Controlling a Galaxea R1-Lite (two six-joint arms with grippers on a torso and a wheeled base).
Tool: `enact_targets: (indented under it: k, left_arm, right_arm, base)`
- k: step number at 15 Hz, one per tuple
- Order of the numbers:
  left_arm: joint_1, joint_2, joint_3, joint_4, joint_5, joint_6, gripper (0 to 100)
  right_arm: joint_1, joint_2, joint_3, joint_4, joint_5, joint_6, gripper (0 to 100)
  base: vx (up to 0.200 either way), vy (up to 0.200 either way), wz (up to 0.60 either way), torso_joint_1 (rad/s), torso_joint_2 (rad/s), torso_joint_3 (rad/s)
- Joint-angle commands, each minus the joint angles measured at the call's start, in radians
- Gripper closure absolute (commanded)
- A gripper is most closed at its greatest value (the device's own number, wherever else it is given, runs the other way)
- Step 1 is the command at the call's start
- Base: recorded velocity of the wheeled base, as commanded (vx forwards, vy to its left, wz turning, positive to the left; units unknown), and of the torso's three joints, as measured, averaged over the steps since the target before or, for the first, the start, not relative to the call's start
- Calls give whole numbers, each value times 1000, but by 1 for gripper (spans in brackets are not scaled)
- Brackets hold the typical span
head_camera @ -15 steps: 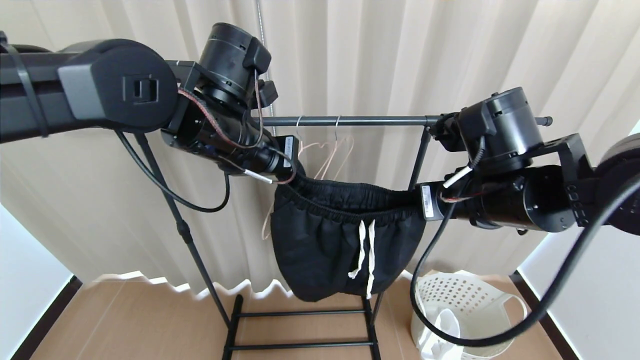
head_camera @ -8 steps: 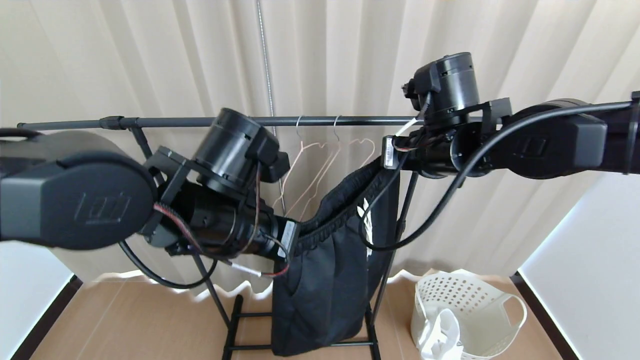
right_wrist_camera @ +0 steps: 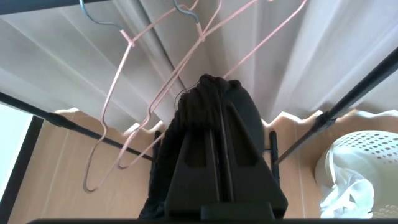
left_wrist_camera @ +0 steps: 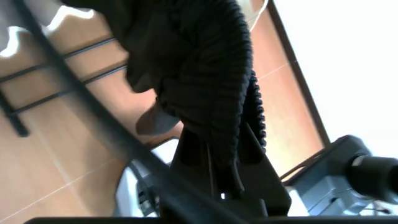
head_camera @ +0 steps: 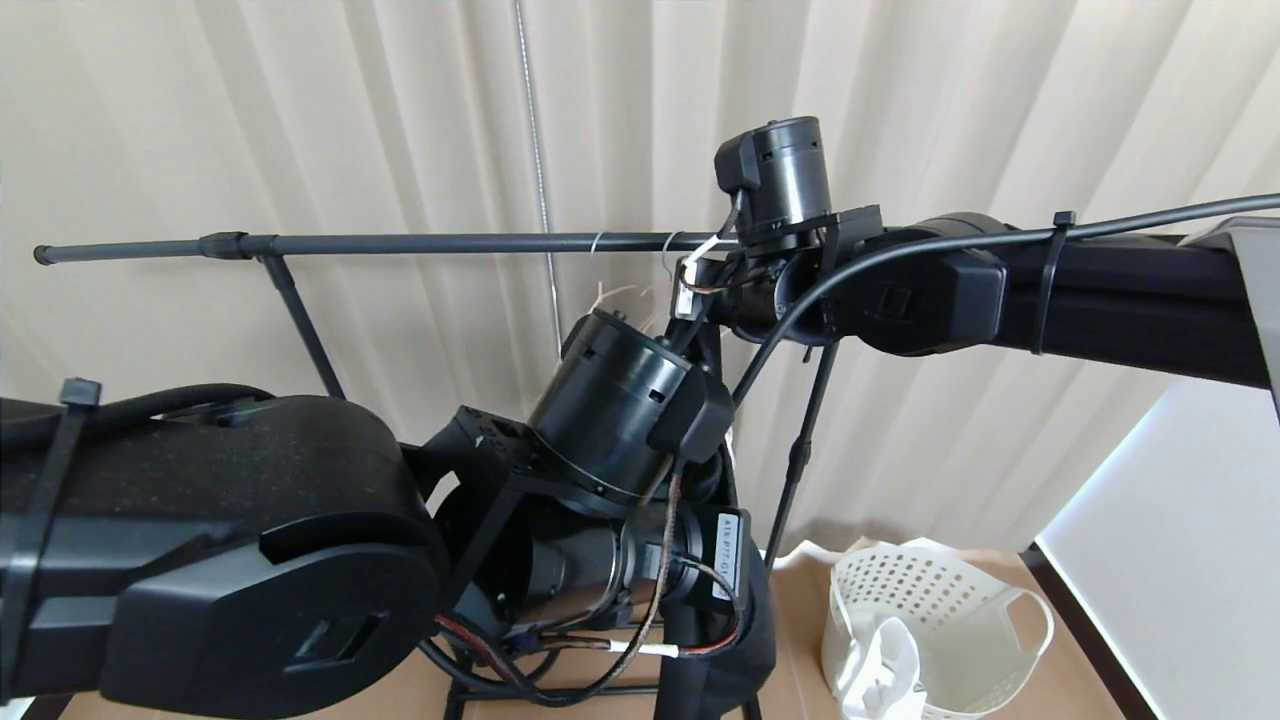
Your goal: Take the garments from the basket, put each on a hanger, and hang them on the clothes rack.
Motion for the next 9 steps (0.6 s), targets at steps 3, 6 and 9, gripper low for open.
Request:
enact_targets:
  k: [3,6,9]
  left_arm:
    - [-2,3,0,2,9,-4,100]
    - [34,-40,55,7,71,-1,100]
    - [122,-66,83,5,118,-1,100]
  right_arm:
    - [4,4,-3,3,0,13,100]
    - [-64,-45,28,29,0,25,100]
    - [-124,-146,148,47,-4,37,100]
  base:
    - [0,0,0,0,0,0]
    - [0,0,0,0,0,0]
    - [0,0,0,0,0,0]
